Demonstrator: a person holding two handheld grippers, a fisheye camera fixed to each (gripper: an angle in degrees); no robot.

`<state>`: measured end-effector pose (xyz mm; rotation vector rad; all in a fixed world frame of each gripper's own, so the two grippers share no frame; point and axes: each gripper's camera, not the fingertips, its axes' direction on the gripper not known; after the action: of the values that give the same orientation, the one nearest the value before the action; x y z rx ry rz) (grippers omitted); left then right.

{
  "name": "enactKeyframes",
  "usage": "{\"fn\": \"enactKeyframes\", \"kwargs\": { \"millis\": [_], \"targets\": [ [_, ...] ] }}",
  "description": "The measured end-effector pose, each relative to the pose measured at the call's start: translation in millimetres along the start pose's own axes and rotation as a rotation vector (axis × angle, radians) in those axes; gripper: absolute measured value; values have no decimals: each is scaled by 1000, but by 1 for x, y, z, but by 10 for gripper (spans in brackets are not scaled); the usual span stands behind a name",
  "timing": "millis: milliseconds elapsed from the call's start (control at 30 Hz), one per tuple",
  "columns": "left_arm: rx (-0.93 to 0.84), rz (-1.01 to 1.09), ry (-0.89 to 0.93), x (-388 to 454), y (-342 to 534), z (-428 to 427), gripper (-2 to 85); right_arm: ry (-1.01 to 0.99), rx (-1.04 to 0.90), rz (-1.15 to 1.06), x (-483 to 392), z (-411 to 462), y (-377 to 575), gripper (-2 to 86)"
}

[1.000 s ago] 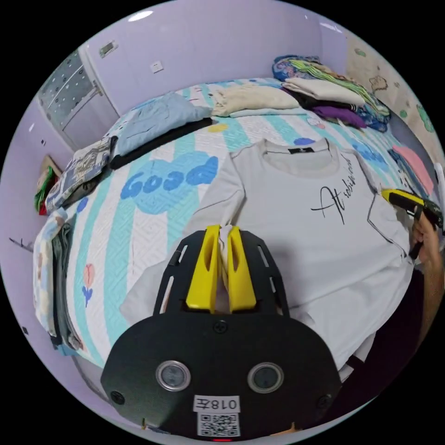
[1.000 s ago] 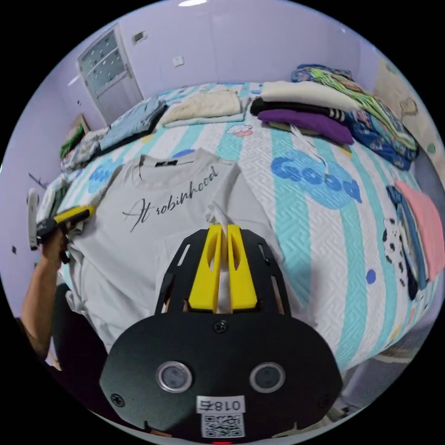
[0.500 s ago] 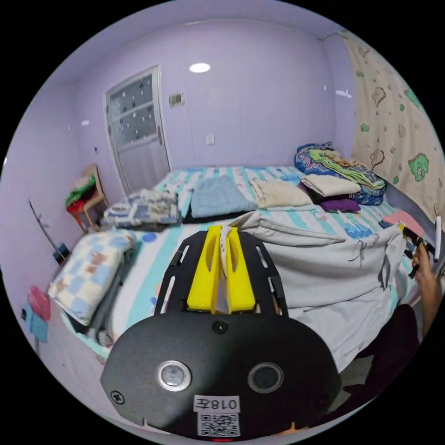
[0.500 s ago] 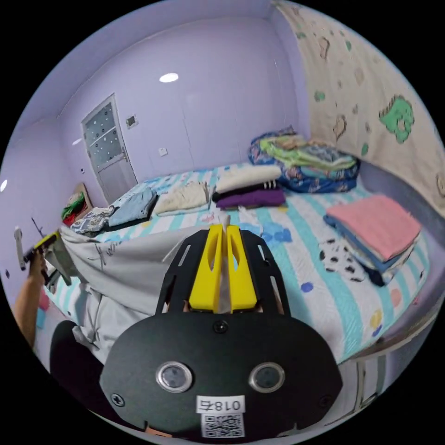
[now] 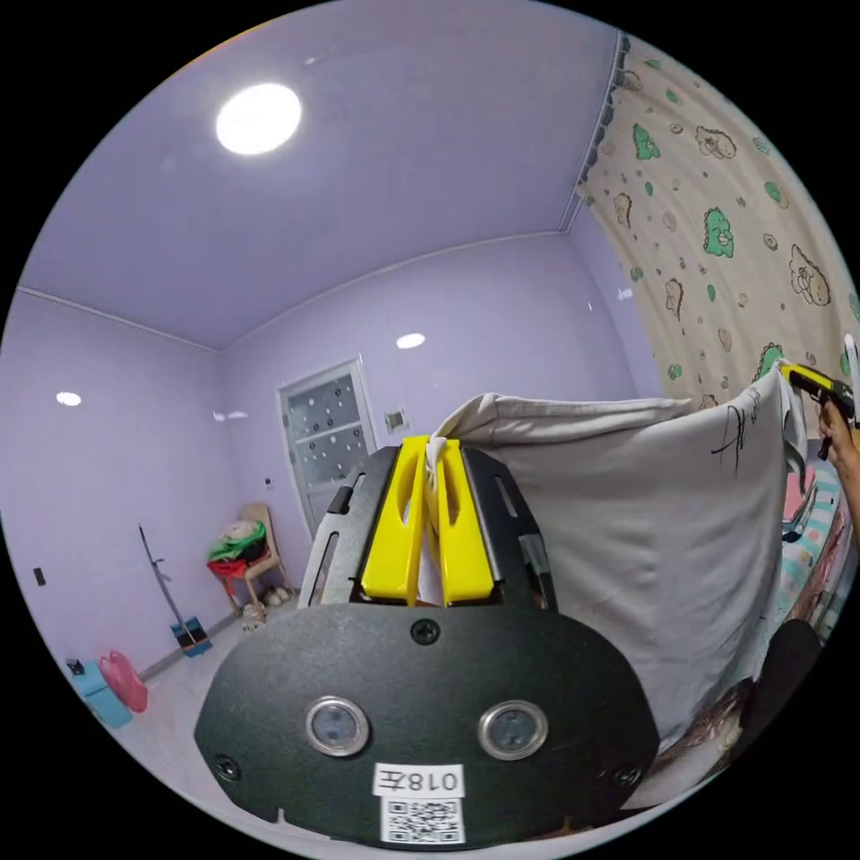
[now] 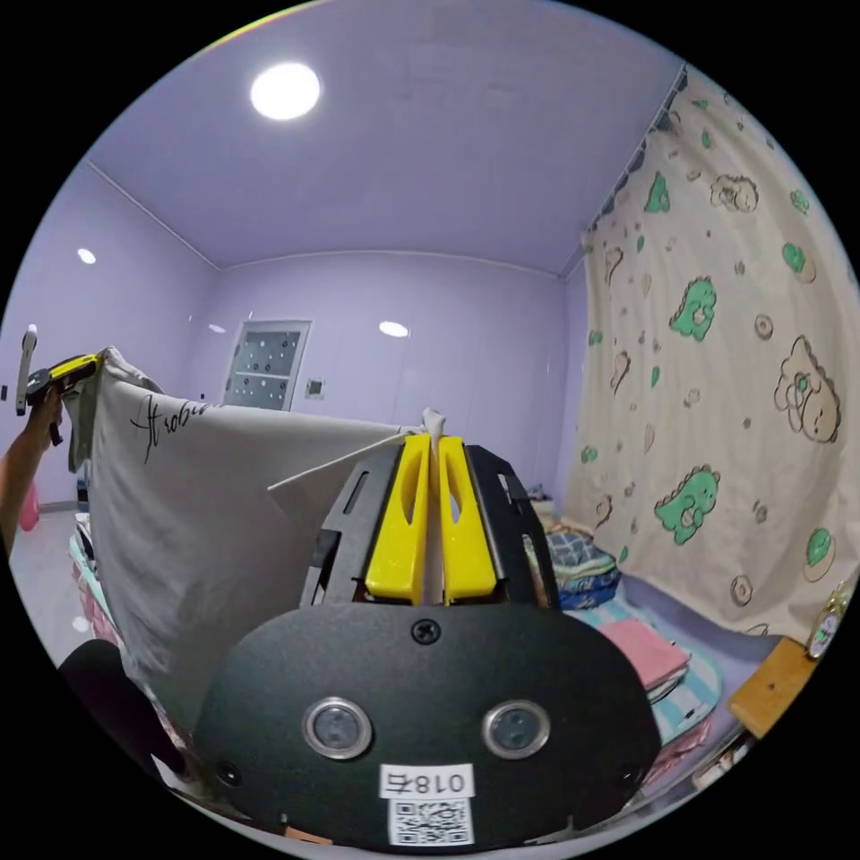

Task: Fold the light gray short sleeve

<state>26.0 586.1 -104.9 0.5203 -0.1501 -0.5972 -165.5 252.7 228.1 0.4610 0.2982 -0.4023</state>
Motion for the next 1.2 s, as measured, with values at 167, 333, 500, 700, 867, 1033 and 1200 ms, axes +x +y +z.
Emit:
{"fn": "enactKeyframes", "kwargs": {
  "millis": [167,333,500,700,867,1033,1200],
  "targets": [
    [96,11,-6,-24,-4,-75,-8,-4,87,-67,-7,-79,-20,4],
    [125,-9,43,-46,19,-102,-8,-25,67,-146,-7,-104,-28,4],
    [-13,-51,147,-48,56,-10,-7,-47,-54,-172,-6,-45,-26,4],
    [-244,-98,221,-17,128,220,-5,-36,-249,-157,2,137,4,8],
    [-490,-185,262,34,213,429,28,-21,-571,-72,22,363,63,25],
    [-920,-355,321,71,374,546,118,36,-1010,1,49,476,157,67],
    [-966,-425,374,51,472,491,104,8,-1035,52,102,442,198,64]
  ]
}}
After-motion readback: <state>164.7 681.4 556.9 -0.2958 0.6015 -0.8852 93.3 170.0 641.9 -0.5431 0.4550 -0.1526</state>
